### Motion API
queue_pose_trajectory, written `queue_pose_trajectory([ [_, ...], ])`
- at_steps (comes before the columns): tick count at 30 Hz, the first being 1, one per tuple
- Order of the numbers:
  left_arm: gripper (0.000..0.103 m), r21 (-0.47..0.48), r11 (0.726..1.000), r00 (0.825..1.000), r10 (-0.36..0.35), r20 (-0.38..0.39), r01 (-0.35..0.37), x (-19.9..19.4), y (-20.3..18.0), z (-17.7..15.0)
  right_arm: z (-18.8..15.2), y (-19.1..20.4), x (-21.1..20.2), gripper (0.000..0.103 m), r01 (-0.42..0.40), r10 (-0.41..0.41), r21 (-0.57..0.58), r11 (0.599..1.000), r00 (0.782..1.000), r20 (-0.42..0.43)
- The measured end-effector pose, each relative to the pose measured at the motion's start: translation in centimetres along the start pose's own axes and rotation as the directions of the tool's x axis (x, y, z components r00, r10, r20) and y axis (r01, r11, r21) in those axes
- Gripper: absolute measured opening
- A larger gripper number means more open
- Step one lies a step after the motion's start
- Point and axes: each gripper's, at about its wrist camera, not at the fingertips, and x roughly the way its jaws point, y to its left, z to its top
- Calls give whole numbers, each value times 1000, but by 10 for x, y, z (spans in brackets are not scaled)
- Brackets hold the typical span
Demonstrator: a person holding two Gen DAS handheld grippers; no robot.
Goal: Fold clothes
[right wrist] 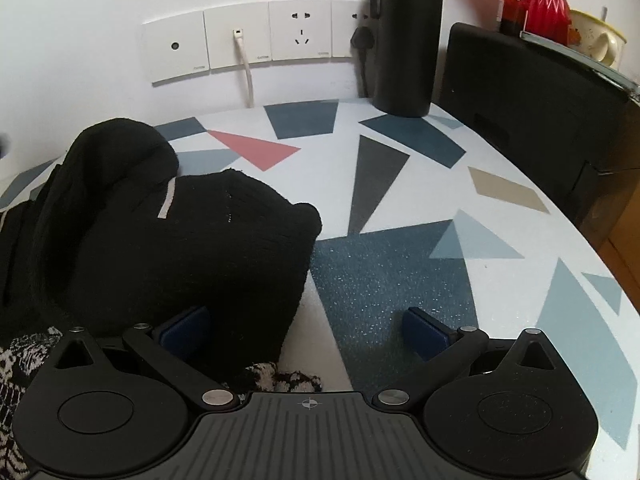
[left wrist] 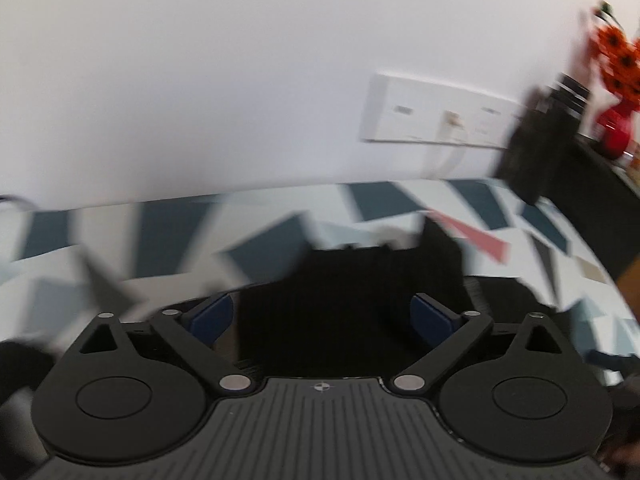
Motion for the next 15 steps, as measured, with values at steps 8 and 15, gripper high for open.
queue_pose_trajectory([
  [8,100,70,993,989,-85,-118,94,87,-53,36,-3,-1,0,102,-13,13,-14,1000,1000,24],
  [15,42,-12,997,990,-83,-110,82,87,-30,32,-4,-1,1,102,-18,19,-20,1000,999,33],
])
